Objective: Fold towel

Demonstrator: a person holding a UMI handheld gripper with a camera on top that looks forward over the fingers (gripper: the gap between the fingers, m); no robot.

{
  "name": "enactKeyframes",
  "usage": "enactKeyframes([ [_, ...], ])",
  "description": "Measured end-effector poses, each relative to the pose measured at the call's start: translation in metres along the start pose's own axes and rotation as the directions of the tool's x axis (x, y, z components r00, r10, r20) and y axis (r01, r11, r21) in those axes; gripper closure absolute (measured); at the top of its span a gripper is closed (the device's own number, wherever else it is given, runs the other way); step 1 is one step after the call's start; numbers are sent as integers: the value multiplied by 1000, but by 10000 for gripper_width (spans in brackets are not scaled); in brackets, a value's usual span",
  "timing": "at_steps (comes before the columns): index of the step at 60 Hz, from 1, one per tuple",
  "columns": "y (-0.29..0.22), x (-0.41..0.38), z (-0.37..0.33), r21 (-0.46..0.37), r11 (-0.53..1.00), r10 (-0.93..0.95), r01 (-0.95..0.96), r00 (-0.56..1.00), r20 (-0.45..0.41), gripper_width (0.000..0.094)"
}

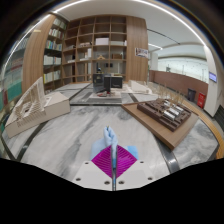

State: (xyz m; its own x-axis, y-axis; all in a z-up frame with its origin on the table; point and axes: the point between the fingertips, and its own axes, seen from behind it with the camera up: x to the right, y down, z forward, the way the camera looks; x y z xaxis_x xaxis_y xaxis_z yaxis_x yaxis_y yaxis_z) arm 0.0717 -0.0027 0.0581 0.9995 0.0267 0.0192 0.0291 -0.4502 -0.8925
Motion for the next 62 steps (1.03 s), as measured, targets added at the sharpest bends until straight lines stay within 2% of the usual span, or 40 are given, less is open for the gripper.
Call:
enactKeyframes([
  [6,28,22,13,-60,998,4,-5,1000,-21,905],
  [13,36,34,21,-77,997,12,-14,1000,-21,902],
  [16,37,37,19,-84,996,18,-20,1000,-24,845],
  [24,22,39,-2,-53,999,5,-6,1000,-11,75],
  [28,15,38,-22,-37,999,-16,16,1000,-1,139],
  [35,7,27,-73,-6,999,-31,31,999,17,105],
  [48,-2,-8,-164,68,997,-51,46,996,73,98],
  [52,-4,-16,-182,82,994,-75,68,993,88,97],
  [58,-6,-12,-197,94,996,-18,11,996,83,94],
  [62,-9,-10,-201,106,994,18,-29,994,109,95],
])
